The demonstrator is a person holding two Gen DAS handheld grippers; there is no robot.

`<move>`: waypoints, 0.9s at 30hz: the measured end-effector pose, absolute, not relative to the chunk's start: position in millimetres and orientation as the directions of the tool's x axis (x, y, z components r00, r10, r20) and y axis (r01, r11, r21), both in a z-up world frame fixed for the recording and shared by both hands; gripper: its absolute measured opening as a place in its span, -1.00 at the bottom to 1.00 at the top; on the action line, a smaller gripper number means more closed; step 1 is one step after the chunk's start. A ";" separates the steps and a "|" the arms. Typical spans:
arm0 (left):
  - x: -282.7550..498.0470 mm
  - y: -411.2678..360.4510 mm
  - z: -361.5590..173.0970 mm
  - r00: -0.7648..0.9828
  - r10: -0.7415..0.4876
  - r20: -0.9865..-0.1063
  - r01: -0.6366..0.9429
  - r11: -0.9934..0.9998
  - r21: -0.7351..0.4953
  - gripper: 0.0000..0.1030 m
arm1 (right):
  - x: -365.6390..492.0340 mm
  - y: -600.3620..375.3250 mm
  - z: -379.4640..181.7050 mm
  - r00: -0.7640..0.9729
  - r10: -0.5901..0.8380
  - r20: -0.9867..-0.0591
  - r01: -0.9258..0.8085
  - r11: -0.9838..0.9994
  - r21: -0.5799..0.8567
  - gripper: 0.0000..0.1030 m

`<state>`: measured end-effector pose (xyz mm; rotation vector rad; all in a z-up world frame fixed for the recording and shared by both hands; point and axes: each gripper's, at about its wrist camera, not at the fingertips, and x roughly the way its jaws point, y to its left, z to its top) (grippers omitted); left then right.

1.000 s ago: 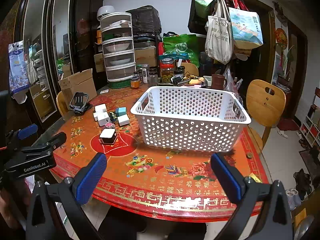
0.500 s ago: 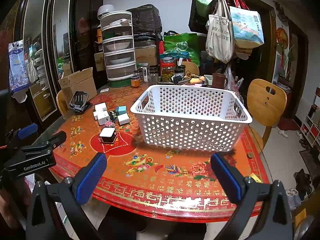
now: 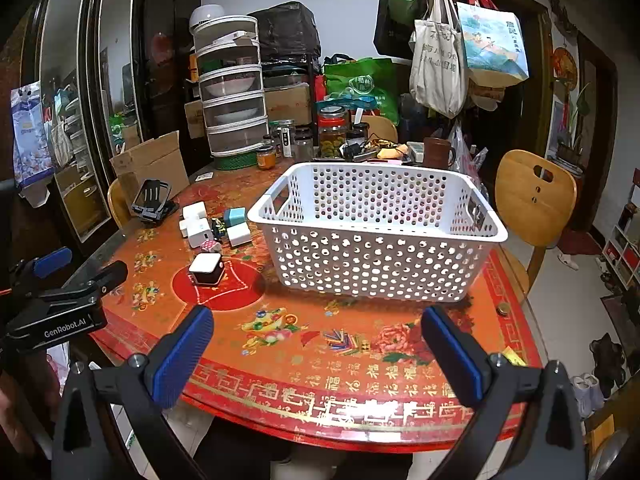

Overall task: Organize rigid objects
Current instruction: 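Grasp the white basket rim with the right tool while the left tool approaches a white charger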

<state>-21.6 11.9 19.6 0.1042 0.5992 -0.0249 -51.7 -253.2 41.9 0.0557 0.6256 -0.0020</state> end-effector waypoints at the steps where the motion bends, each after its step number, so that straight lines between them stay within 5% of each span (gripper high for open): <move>1: -18.6 11.4 18.5 0.825 0.010 -0.566 0.051 0.994 0.092 0.99 | -49.2 -255.5 40.9 0.809 0.013 -0.587 0.020 0.999 0.050 1.00; 7: 1.5 28.8 18.1 0.842 0.038 -0.538 -0.013 0.999 0.051 0.99 | -20.3 -302.7 47.8 0.795 -0.038 -0.605 0.052 0.999 0.006 1.00; 11: 23.1 50.7 12.0 0.830 0.033 -0.557 -0.041 0.999 -0.001 0.99 | 34.9 -381.5 65.8 0.728 -0.322 -0.606 0.283 0.945 -0.162 1.00; 14: 42.6 53.8 -0.2 0.803 0.073 -0.591 -0.053 0.997 0.050 0.99 | 74.2 -416.9 59.3 0.645 -0.406 -0.648 0.343 0.911 -0.229 1.00; 21: 94.6 57.8 -42.4 0.719 0.142 -0.680 -0.054 0.987 0.148 0.99 | 142.9 -457.8 16.2 0.477 -0.293 -0.828 0.321 0.936 -0.146 0.99; 23: 108.4 59.4 -51.5 0.705 0.132 -0.697 -0.041 0.989 0.145 0.99 | 155.4 -461.3 4.5 0.453 -0.228 -0.862 0.297 0.950 -0.095 0.92; 27: 130.9 54.0 -67.7 0.675 0.080 -0.734 0.014 0.993 0.121 0.99 | 166.0 -466.5 -16.3 0.422 -0.164 -0.892 0.285 0.958 -0.041 0.37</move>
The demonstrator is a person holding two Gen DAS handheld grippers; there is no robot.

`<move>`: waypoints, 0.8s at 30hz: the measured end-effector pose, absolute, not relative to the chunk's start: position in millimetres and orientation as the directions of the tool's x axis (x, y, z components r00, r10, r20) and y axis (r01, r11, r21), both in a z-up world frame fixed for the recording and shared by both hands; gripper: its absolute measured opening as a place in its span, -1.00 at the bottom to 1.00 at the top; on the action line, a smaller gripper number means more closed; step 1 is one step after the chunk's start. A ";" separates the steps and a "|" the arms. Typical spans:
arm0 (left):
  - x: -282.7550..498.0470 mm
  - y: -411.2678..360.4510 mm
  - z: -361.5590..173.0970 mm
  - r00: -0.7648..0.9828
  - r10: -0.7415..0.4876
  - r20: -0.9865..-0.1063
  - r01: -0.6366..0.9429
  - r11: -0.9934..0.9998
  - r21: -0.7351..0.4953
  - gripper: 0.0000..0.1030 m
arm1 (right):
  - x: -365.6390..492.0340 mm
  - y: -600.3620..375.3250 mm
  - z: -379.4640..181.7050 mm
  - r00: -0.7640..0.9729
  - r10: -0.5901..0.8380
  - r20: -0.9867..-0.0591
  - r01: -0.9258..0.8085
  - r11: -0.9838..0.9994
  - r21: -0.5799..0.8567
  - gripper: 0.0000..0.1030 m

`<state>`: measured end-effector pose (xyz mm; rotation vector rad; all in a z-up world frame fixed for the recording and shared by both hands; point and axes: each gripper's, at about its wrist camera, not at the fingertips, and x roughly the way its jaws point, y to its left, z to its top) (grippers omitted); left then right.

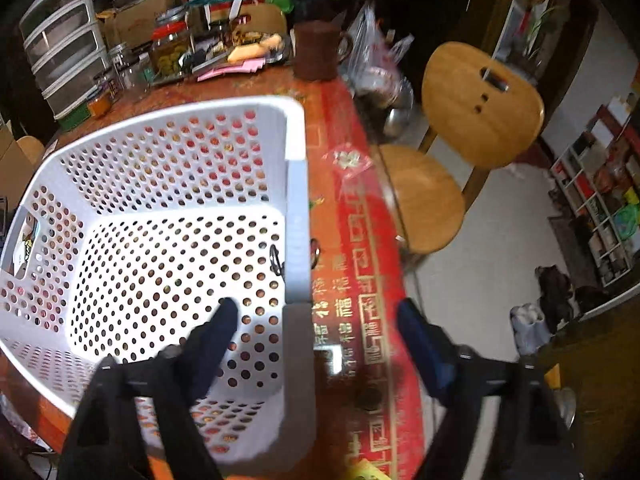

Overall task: Organize rigid objects
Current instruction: 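Grasp the white basket rim with the right tool while the left tool approaches a white charger, then close the left tool on the square white charger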

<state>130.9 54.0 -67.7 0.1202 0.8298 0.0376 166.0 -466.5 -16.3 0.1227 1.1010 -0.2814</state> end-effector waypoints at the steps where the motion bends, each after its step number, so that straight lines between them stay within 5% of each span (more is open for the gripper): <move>1: 138.1 51.1 -72.6 0.665 0.066 -0.744 0.030 0.993 0.115 0.99 | 166.0 -467.0 -18.1 0.417 -0.160 -0.895 0.286 0.958 -0.038 0.24; 5: 162.5 35.8 -89.6 0.635 0.021 -0.772 0.083 0.992 0.095 0.99 | 169.6 -469.7 -29.3 0.408 -0.110 -0.907 0.280 0.960 0.009 0.01; 7: 168.9 26.9 -94.6 0.618 -0.013 -0.786 0.109 0.992 0.070 0.98 | 170.1 -470.0 -31.5 0.395 -0.100 -0.913 0.280 0.960 0.017 -0.41; 9: 176.6 18.7 -99.9 0.604 -0.040 -0.796 0.125 0.991 0.045 0.97 | 171.8 -470.1 -36.2 0.387 -0.088 -0.918 0.278 0.960 0.025 -0.59; 21: 186.5 -13.2 -112.8 0.586 -0.027 -0.810 0.139 0.988 0.067 0.53 | 171.2 -470.2 -40.0 0.398 -0.060 -0.915 0.284 0.957 0.061 -0.78; 24: 186.2 -15.5 -118.3 0.576 -0.019 -0.817 0.134 0.988 0.071 0.10 | 171.0 -470.3 -39.9 0.399 -0.055 -0.915 0.284 0.957 0.066 -0.79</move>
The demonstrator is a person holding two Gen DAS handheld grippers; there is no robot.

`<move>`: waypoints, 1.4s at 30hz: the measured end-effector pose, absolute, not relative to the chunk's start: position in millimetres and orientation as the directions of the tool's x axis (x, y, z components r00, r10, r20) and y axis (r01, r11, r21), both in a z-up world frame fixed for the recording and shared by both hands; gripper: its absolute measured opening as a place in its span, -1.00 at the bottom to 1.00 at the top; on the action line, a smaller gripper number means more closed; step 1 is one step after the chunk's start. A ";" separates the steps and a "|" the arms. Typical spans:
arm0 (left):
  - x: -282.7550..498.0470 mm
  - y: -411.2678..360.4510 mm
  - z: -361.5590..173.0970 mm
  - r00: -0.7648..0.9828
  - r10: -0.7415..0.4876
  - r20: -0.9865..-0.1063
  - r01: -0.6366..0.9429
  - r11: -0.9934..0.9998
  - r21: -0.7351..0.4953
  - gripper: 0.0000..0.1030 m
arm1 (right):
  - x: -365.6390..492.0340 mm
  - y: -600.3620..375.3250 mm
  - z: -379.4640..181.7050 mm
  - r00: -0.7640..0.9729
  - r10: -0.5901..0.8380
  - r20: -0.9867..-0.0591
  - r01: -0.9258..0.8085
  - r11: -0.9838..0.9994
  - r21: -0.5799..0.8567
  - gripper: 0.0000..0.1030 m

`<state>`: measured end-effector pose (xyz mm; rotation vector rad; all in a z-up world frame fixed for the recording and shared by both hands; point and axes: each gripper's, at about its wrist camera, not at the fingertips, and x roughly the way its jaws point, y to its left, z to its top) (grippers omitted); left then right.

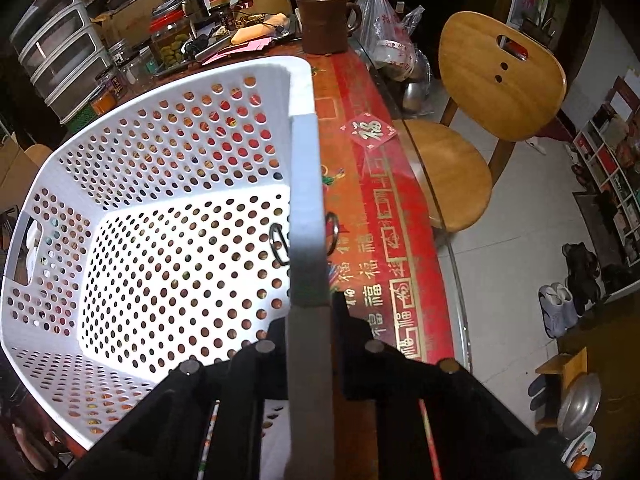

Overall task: Organize rigid objects
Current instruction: 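Close the left tool on the square white charger, then carry the white charger into the basket and open the left tool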

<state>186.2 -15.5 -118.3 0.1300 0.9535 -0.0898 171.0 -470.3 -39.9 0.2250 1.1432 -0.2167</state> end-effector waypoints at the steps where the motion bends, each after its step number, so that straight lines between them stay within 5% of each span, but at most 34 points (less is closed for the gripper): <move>1: 186.4 -15.5 -119.4 0.575 -0.015 -0.818 0.130 0.989 0.073 0.10 | 170.8 -470.6 -39.8 0.399 -0.055 -0.915 0.283 0.957 0.066 -0.79; 18: 172.6 -9.9 -93.2 0.676 0.153 -0.721 0.057 0.965 0.258 0.08 | 172.1 -472.6 -39.8 0.401 -0.046 -0.915 0.288 0.954 0.079 -0.79; 31: 185.3 -93.5 23.3 0.828 0.154 -0.539 0.130 0.883 0.452 0.09 | 173.1 -473.0 -39.7 0.403 -0.039 -0.914 0.287 0.954 0.086 -0.79; 42: 210.2 -205.2 9.9 0.797 0.093 -0.597 0.303 0.794 0.528 0.09 | 173.7 -474.0 -40.0 0.401 -0.035 -0.916 0.289 0.953 0.090 -0.79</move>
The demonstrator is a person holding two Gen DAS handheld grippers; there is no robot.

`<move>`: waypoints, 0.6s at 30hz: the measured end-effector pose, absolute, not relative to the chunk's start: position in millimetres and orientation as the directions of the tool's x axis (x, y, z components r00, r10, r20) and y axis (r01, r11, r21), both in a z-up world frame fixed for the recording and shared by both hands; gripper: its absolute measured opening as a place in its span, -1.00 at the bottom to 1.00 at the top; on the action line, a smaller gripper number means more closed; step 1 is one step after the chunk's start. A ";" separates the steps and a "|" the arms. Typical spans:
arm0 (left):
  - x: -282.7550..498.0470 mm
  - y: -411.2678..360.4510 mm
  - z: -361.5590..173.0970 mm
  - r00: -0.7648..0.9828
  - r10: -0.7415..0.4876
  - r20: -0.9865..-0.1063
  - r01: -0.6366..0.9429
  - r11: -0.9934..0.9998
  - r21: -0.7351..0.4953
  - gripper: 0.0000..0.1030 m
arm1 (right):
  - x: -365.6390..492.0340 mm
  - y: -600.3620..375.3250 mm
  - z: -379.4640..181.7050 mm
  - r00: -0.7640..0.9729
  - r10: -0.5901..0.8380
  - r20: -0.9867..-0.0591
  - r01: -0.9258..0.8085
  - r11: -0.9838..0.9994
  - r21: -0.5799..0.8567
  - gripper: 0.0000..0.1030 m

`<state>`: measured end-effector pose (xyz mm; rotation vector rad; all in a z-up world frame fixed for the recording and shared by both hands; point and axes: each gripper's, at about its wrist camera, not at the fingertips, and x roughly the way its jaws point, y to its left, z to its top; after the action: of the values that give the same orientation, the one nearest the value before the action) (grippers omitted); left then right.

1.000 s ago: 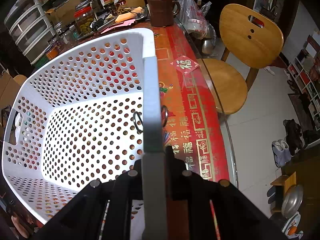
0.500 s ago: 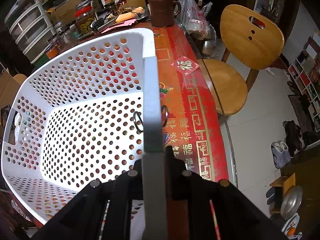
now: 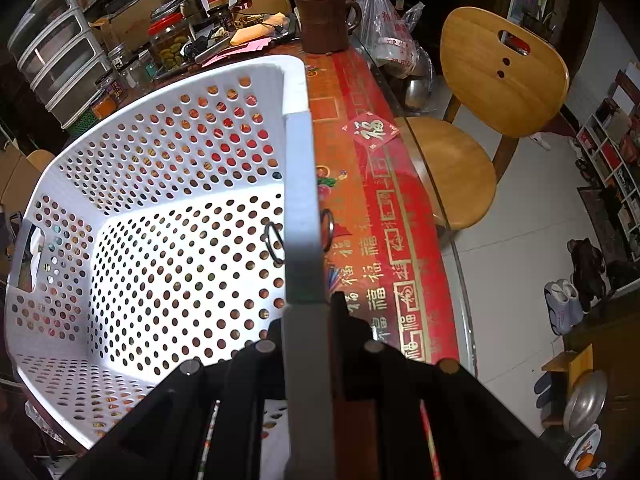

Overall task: Organize rigid objects
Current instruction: 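Carry the white charger into the basket and open the left tool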

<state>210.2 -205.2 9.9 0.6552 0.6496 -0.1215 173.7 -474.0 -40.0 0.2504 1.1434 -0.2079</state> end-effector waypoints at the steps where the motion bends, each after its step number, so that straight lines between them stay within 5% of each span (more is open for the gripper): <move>1: 211.6 -210.2 6.3 0.792 0.088 -0.604 0.315 0.789 0.528 0.09 | 173.9 -473.9 -39.9 0.400 -0.036 -0.916 0.290 0.953 0.089 -0.79; 9: 222.0 -229.2 -19.7 0.712 0.004 -0.702 0.435 0.782 0.446 0.11 | 174.0 -473.8 -39.7 0.397 -0.040 -0.917 0.292 0.953 0.085 -0.79; 11: 221.7 -229.9 -22.9 0.709 -0.013 -0.705 0.451 0.777 0.439 0.25 | 173.9 -473.4 -39.8 0.397 -0.042 -0.917 0.292 0.953 0.083 -0.79; 13: 218.8 -228.1 -25.1 0.736 0.005 -0.677 0.430 0.769 0.473 0.70 | 173.9 -472.9 -39.7 0.397 -0.042 -0.917 0.292 0.953 0.082 -0.79; 18: 197.3 -210.1 -13.1 0.814 0.005 -0.581 0.366 0.773 0.519 0.84 | 173.3 -472.3 -40.5 0.394 -0.049 -0.918 0.294 0.953 0.075 -0.80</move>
<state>197.3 -210.1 -13.1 0.6665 0.5971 -0.2084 173.3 -472.3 -40.5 0.2402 1.1483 -0.2203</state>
